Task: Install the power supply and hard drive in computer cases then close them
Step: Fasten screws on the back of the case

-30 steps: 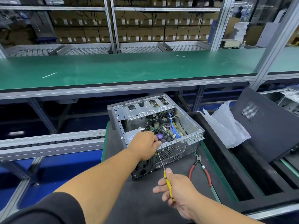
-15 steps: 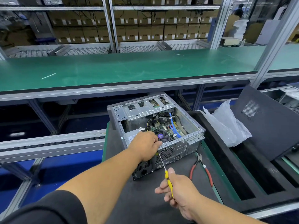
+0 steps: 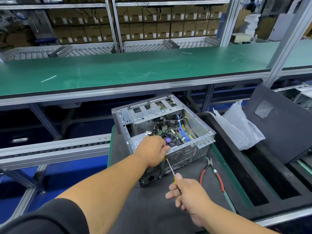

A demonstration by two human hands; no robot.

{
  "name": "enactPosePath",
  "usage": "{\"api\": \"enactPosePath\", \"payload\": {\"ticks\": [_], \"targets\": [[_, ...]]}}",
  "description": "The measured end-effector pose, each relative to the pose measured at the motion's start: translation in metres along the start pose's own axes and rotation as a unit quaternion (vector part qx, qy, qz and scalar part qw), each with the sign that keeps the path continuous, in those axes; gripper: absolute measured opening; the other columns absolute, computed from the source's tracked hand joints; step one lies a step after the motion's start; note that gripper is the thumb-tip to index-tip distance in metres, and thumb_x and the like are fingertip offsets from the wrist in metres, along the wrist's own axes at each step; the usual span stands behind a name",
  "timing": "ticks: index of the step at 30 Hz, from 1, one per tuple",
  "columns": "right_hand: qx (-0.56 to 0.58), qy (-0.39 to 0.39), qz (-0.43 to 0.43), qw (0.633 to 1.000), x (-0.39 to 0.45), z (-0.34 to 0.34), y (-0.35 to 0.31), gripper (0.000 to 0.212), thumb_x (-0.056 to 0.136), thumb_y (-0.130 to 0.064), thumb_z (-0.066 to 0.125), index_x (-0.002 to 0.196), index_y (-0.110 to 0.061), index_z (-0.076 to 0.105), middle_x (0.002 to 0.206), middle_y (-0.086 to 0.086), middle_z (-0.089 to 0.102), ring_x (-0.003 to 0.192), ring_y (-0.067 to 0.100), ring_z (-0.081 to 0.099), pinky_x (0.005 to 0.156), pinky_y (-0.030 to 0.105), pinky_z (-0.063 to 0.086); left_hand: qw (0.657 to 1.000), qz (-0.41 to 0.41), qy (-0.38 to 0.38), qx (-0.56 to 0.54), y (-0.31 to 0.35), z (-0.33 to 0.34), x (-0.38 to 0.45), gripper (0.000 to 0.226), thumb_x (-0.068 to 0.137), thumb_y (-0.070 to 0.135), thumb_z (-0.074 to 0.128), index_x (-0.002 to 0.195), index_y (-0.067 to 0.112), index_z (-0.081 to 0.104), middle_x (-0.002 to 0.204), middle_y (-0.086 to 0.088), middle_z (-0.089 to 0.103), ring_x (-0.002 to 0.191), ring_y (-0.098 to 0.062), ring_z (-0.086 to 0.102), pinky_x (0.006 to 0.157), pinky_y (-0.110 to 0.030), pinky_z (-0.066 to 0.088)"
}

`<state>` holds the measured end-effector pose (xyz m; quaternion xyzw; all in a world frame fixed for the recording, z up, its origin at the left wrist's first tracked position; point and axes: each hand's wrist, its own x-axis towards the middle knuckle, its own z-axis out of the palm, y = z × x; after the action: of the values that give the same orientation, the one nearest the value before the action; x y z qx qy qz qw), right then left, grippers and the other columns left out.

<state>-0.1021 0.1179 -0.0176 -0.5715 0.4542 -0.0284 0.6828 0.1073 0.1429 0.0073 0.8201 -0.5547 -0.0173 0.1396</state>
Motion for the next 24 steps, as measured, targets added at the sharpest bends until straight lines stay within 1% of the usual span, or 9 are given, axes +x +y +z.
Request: {"api": "enactPosePath", "payload": {"ticks": [4, 5, 7, 9, 11, 14, 19, 22, 24], "targets": [[-0.152, 0.096, -0.065, 0.982, 0.0043, -0.0015, 0.0036, 0.048, 0.109, -0.048, 0.035, 0.089, -0.017, 0.067, 0.063, -0.002, 0.070, 0.052, 0.010, 0.053, 0.054, 0.026, 0.042, 1.000, -0.008, 0.003, -0.013, -0.0008, 0.0012, -0.0003, 0.046, 0.103, 0.042, 0.047, 0.062, 0.022, 0.049, 0.071, 0.004, 0.052, 0.071, -0.021, 0.051, 0.072, -0.034, 0.028], [-0.122, 0.072, -0.046, 0.989, 0.0051, -0.0006, 0.0032, 0.049, 0.109, -0.047, 0.036, 0.087, -0.014, 0.065, 0.059, -0.002, 0.063, 0.048, 0.011, 0.049, 0.050, 0.026, 0.038, 1.000, -0.008, 0.003, -0.014, -0.0006, 0.0013, -0.0006, 0.046, 0.103, 0.042, 0.047, 0.061, 0.022, 0.048, 0.071, 0.004, 0.052, 0.072, -0.021, 0.051, 0.073, -0.034, 0.029], [0.082, -0.042, 0.066, 0.994, 0.0023, -0.0015, -0.0015, 0.050, 0.107, -0.049, 0.042, 0.083, -0.010, 0.060, 0.056, 0.002, 0.051, 0.042, 0.013, 0.033, 0.042, 0.022, 0.025, 1.000, -0.005, -0.002, -0.011, -0.0010, 0.0013, -0.0004, 0.045, 0.103, 0.042, 0.047, 0.062, 0.023, 0.047, 0.071, 0.006, 0.050, 0.073, -0.022, 0.051, 0.074, -0.035, 0.030], [0.237, -0.117, 0.154, 0.952, 0.0011, -0.0038, -0.0049, 0.047, 0.102, -0.053, 0.051, 0.083, -0.012, 0.061, 0.058, 0.002, 0.044, 0.043, 0.011, 0.027, 0.039, 0.018, 0.019, 1.000, -0.003, -0.003, -0.008, -0.0012, 0.0009, -0.0006, 0.045, 0.103, 0.042, 0.047, 0.062, 0.024, 0.046, 0.071, 0.007, 0.049, 0.073, -0.022, 0.050, 0.073, -0.034, 0.029], [0.204, -0.102, 0.136, 0.964, 0.0034, -0.0028, -0.0042, 0.043, 0.098, -0.054, 0.061, 0.087, -0.012, 0.062, 0.059, 0.003, 0.046, 0.043, 0.011, 0.028, 0.040, 0.017, 0.019, 1.000, -0.002, -0.001, -0.006, -0.0005, 0.0006, -0.0002, 0.045, 0.102, 0.041, 0.047, 0.060, 0.025, 0.043, 0.070, 0.008, 0.046, 0.071, -0.023, 0.048, 0.071, -0.034, 0.027], [0.059, 0.001, 0.027, 0.998, 0.0066, 0.0019, 0.0017, 0.036, 0.090, -0.039, 0.077, 0.085, -0.015, 0.050, 0.058, 0.004, 0.048, 0.043, 0.014, 0.027, 0.044, 0.020, 0.019, 1.000, -0.004, 0.000, -0.006, 0.0002, 0.0000, -0.0007, 0.045, 0.102, 0.040, 0.048, 0.060, 0.025, 0.041, 0.071, 0.008, 0.045, 0.070, -0.023, 0.046, 0.070, -0.034, 0.027], [0.252, -0.079, 0.119, 0.957, 0.0073, -0.0063, -0.0018, 0.030, 0.091, -0.034, 0.076, 0.084, -0.009, 0.063, 0.059, 0.003, 0.051, 0.039, 0.008, 0.032, 0.036, 0.016, 0.021, 1.000, -0.004, -0.005, -0.002, 0.0021, -0.0027, -0.0024, 0.046, 0.103, 0.040, 0.046, 0.060, 0.026, 0.041, 0.071, 0.009, 0.044, 0.069, -0.021, 0.047, 0.071, -0.034, 0.029], [-0.013, 0.003, -0.024, 1.000, 0.0103, -0.0070, 0.0016, 0.030, 0.099, -0.041, 0.064, 0.091, -0.013, 0.069, 0.064, 0.000, 0.071, 0.043, 0.012, 0.048, 0.044, 0.022, 0.039, 1.000, -0.006, -0.006, -0.002, 0.0033, -0.0041, -0.0027, 0.047, 0.103, 0.040, 0.047, 0.060, 0.025, 0.041, 0.070, 0.008, 0.044, 0.068, -0.021, 0.046, 0.070, -0.035, 0.029], [-0.130, 0.058, -0.088, 0.986, 0.0106, -0.0044, 0.0010, 0.034, 0.102, -0.045, 0.054, 0.089, -0.018, 0.070, 0.067, -0.003, 0.074, 0.046, 0.012, 0.052, 0.052, 0.027, 0.045, 1.000, -0.007, -0.009, -0.001, 0.0033, -0.0042, -0.0025, 0.047, 0.103, 0.040, 0.047, 0.059, 0.024, 0.041, 0.068, 0.008, 0.043, 0.067, -0.021, 0.046, 0.069, -0.035, 0.028]]}}
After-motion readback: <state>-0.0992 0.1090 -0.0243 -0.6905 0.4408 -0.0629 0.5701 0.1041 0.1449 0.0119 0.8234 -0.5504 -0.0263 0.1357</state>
